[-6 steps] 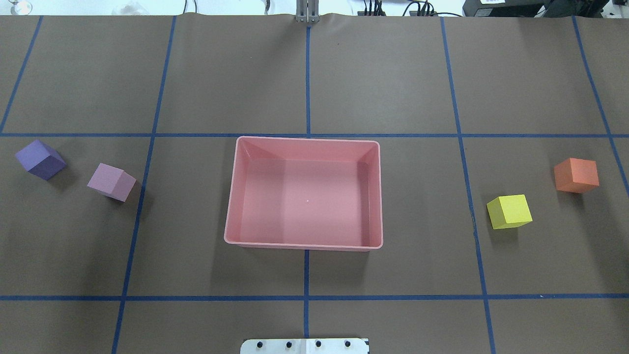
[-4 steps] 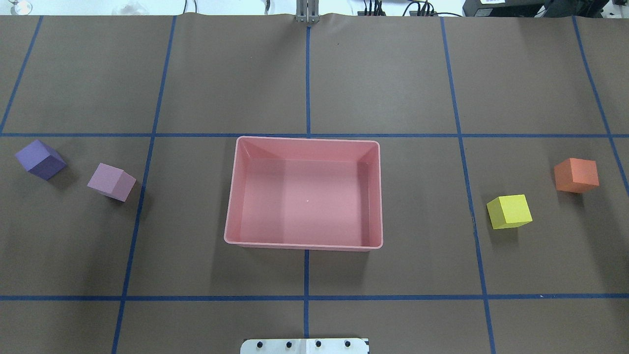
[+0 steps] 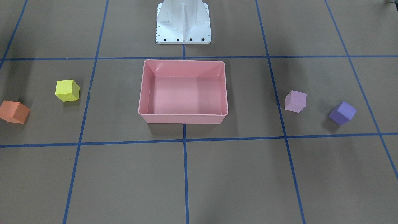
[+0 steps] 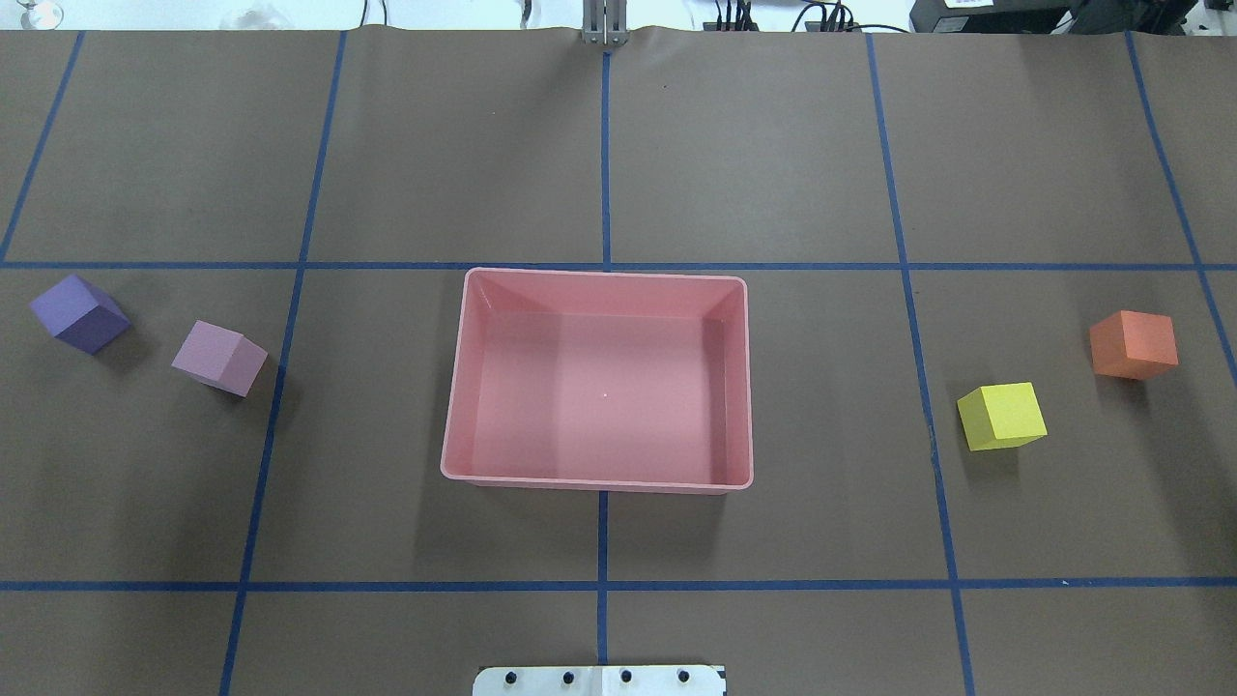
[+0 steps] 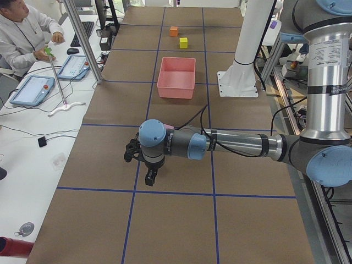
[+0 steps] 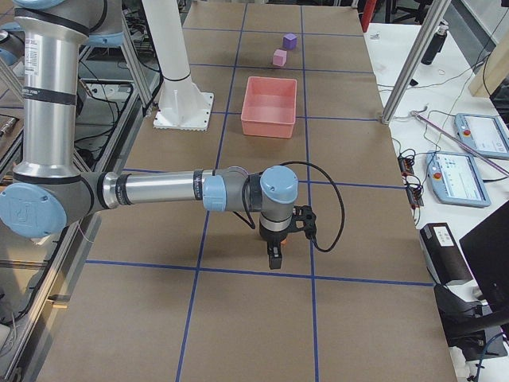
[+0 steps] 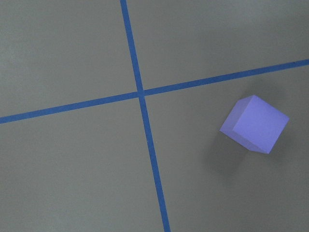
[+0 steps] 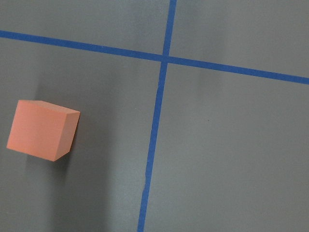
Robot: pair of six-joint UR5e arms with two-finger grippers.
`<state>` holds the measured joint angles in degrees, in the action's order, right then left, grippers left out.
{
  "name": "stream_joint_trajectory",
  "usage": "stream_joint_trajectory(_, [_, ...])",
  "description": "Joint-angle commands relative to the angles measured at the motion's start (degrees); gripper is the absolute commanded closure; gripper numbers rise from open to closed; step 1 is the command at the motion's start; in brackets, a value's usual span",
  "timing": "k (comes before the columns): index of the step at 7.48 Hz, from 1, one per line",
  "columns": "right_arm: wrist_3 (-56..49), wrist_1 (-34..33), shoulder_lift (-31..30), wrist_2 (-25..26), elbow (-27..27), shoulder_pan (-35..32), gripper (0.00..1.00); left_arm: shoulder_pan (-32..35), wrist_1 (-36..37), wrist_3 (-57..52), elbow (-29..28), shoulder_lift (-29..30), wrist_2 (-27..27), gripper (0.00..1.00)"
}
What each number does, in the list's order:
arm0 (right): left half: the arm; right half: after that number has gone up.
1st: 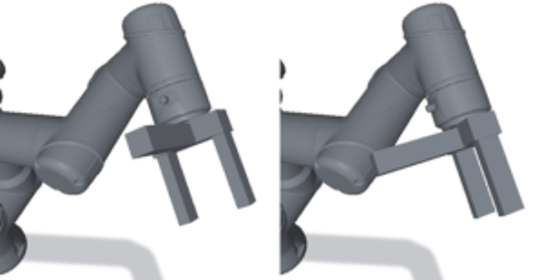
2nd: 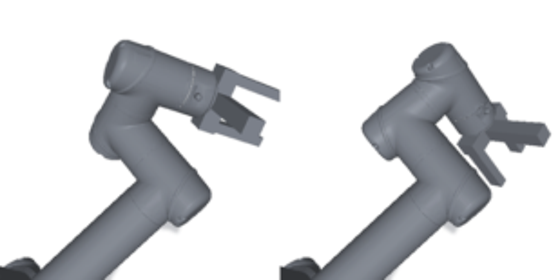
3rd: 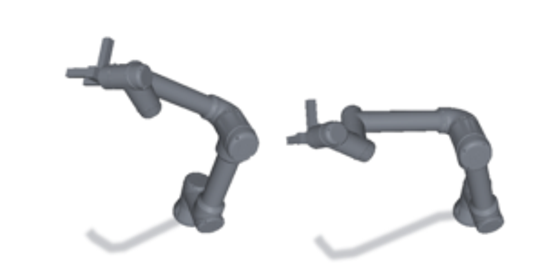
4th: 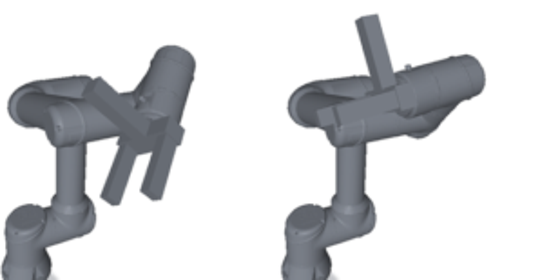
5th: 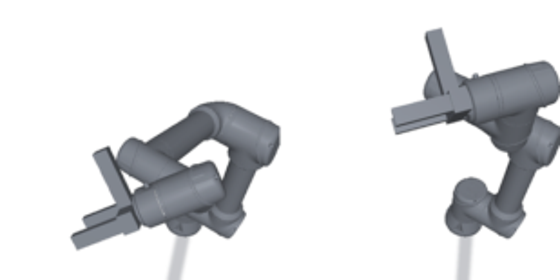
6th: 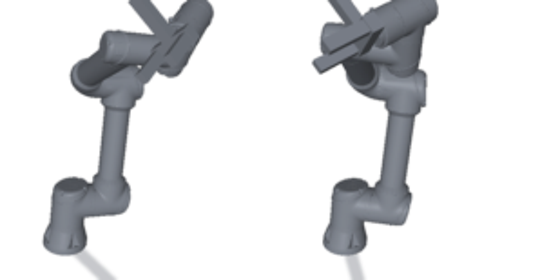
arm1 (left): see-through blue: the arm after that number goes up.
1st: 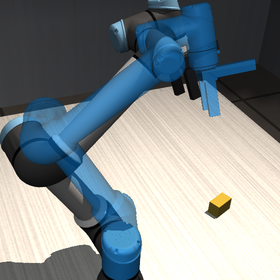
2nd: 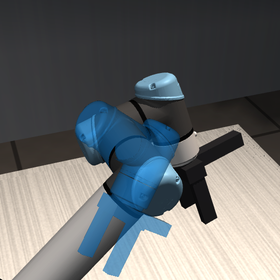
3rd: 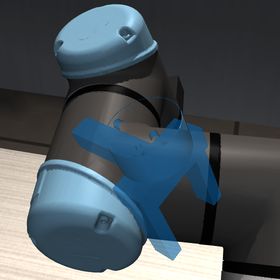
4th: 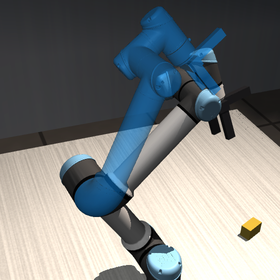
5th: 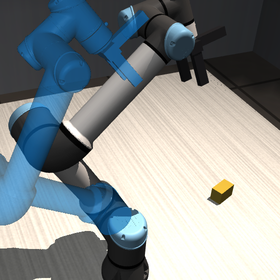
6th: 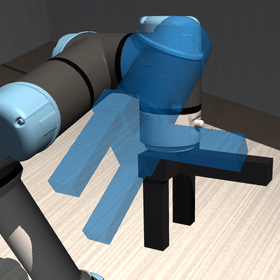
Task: Place blocks into pink bin with both arms
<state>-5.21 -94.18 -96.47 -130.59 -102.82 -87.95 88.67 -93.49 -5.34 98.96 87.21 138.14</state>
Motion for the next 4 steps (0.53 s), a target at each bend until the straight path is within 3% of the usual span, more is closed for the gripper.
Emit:
stream_joint_trajectory(1, [0.11,-0.03,1.45,-0.1,0.07,0.67,0.0,-1.12,-0.73,0.15,-0.26,3.58,0.55,0.0])
stream_joint_trajectory(2, [1.24,0.05,1.81,-0.19,-0.1,1.28,0.0,-2.35,-3.34,-0.37,-0.78,3.58,0.55,0.0])
stream_joint_trajectory(4, [2.57,0.05,2.68,-0.8,-0.19,3.56,0.0,-11.62,-12.04,0.51,-4.44,4.53,-0.15,0.0])
